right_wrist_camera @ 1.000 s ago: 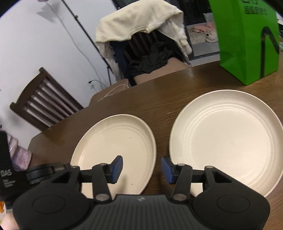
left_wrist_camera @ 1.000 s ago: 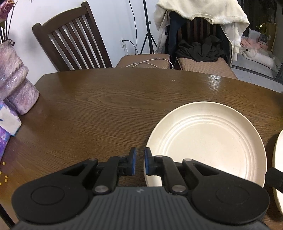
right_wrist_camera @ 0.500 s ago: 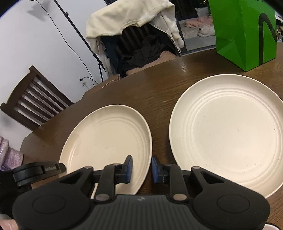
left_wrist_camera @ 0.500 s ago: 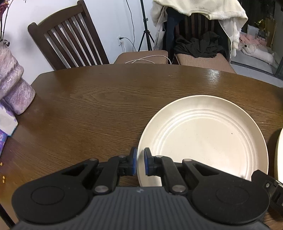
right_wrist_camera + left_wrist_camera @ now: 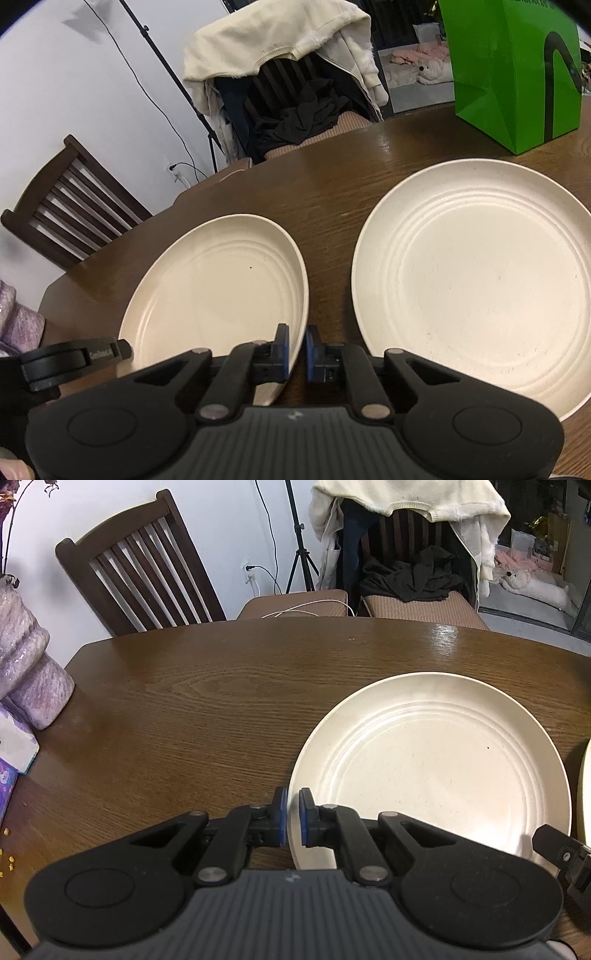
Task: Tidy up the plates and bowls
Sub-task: 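Lift both held cream plates off the table with both tools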
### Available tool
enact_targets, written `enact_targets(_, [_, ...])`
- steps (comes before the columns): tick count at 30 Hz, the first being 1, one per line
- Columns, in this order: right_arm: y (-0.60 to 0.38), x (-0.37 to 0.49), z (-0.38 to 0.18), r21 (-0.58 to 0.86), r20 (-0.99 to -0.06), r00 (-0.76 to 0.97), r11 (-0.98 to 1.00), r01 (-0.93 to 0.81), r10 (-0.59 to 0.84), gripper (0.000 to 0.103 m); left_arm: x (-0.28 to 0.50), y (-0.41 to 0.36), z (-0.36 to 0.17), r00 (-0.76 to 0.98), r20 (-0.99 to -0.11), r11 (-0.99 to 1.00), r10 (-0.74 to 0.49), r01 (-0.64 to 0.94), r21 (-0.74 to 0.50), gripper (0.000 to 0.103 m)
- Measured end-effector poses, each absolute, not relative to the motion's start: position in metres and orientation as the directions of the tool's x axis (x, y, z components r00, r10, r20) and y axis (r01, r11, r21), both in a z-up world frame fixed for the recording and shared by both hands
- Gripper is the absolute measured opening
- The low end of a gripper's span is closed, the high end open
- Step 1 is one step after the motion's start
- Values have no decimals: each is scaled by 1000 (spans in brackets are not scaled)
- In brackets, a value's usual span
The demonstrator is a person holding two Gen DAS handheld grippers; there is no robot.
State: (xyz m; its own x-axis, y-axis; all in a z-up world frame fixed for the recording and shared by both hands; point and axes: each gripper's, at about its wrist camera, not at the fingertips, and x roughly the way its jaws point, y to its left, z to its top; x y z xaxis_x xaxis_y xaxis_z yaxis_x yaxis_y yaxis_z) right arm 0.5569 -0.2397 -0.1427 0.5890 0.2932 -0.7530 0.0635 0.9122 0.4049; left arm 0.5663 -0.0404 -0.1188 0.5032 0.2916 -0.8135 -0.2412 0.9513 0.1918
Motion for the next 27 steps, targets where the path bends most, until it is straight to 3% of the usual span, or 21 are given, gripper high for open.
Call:
enact_targets(6, [-240, 555, -140, 410, -738, 604, 911, 49, 300, 9, 563, -40, -115, 526, -804, 955, 277, -239, 173, 7])
enact_targets(8, [-240, 554, -139, 415, -732, 609, 909, 40, 307, 9, 560, -42, -111, 547, -808, 970, 220, -209, 123, 6])
enact_targets(14, [-235, 553, -138, 440, -721, 596, 898, -1, 354, 8, 559, -54, -111, 554, -799, 970, 236, -187, 157, 6])
enact_targets(24, [-239, 556, -140, 416, -736, 599, 909, 31, 317, 8, 560, -6, -101, 519, -815, 952, 256, -283, 118, 8])
enact_targets(27, [-238, 556, -141, 405, -743, 595, 913, 35, 307, 8, 563, 3, -106, 502, -835, 951, 227, -300, 78, 17])
